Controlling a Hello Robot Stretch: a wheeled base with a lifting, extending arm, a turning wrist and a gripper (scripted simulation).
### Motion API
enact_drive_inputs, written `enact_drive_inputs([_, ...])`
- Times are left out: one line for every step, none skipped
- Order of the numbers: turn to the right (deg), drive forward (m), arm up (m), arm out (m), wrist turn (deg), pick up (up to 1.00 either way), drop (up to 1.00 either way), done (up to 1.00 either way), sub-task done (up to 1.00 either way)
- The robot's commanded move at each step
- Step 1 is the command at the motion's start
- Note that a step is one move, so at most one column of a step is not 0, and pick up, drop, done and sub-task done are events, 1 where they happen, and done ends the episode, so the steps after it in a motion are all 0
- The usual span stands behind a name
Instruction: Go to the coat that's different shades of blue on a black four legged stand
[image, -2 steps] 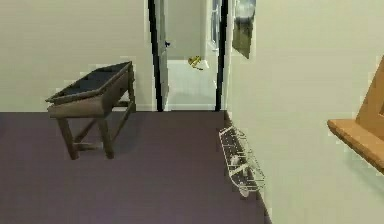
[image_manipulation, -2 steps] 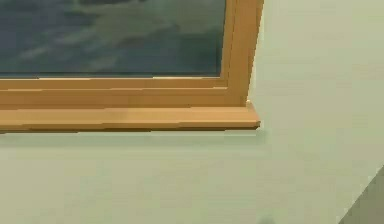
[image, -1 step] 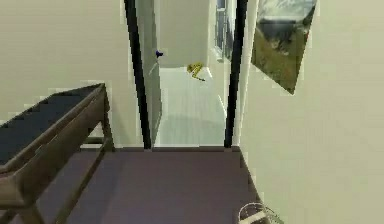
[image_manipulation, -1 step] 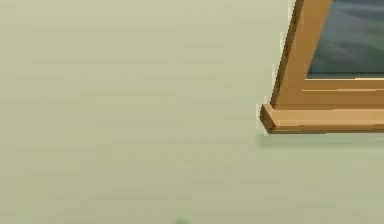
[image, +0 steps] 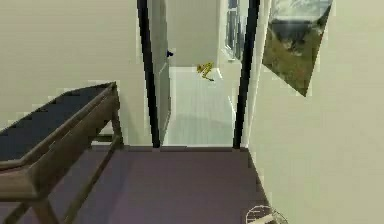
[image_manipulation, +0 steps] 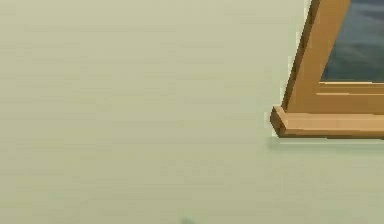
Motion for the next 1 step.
enact_drive_inputs([-45.0,0.00,0.00,0.00,0.0,0.00,0.00,0.00,0.00])
